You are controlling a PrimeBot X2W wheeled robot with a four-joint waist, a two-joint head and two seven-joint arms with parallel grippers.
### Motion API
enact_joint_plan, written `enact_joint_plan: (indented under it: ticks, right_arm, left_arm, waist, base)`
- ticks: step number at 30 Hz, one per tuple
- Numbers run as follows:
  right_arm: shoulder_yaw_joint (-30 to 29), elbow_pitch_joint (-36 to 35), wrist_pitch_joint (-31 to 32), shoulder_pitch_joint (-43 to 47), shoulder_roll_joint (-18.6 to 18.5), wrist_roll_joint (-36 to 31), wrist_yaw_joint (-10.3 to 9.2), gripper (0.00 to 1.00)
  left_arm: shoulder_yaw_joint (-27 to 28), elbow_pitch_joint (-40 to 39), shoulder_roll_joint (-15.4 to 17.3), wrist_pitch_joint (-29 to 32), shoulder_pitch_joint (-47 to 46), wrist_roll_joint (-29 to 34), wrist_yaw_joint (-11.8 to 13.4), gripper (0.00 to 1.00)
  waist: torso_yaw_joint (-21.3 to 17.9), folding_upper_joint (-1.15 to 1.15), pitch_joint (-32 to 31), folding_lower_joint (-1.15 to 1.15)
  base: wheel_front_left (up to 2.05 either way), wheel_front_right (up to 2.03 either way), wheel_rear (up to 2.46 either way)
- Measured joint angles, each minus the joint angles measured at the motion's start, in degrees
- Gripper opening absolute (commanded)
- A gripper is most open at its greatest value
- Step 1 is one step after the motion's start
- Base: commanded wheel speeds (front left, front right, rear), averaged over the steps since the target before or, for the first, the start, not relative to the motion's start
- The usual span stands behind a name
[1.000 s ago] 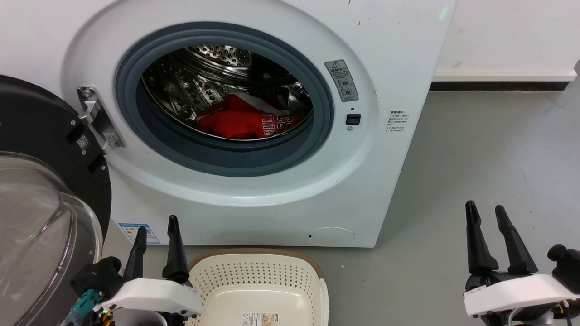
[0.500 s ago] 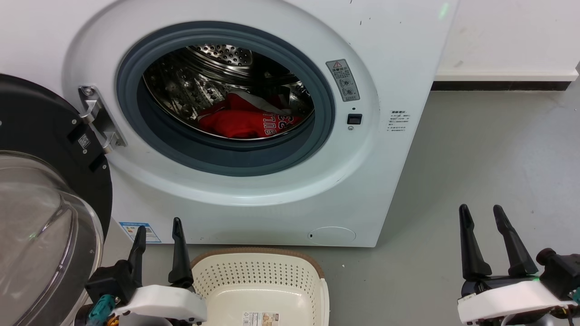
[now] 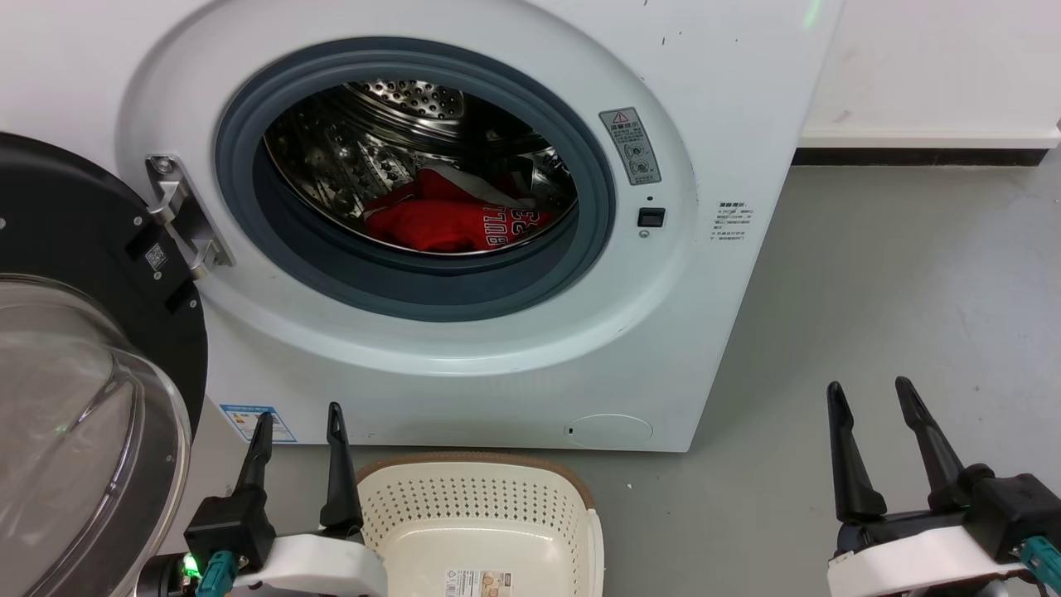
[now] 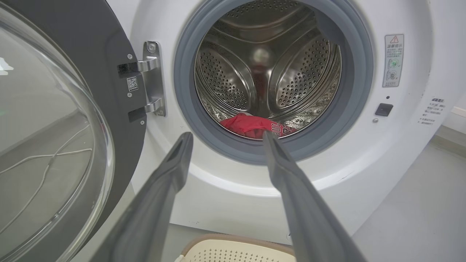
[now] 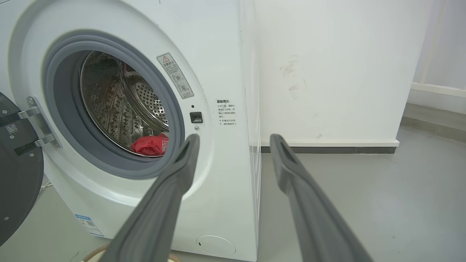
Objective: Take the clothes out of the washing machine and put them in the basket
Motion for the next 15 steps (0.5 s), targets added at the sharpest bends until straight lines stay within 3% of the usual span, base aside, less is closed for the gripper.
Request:
enact_joint_plan:
  ticks: [15]
  right_arm:
    - [0.52,-0.79,-1.68,1.1,0.0,-7.28,0.01,1.0]
  left_arm:
    - [0.25,-0.63,-0.64,-1.75,0.7,6.25,-0.33,1.0]
  waist:
    - [0.13,0.0,0.13,0.0]
  base:
    - [0.0,0.0,0.0]
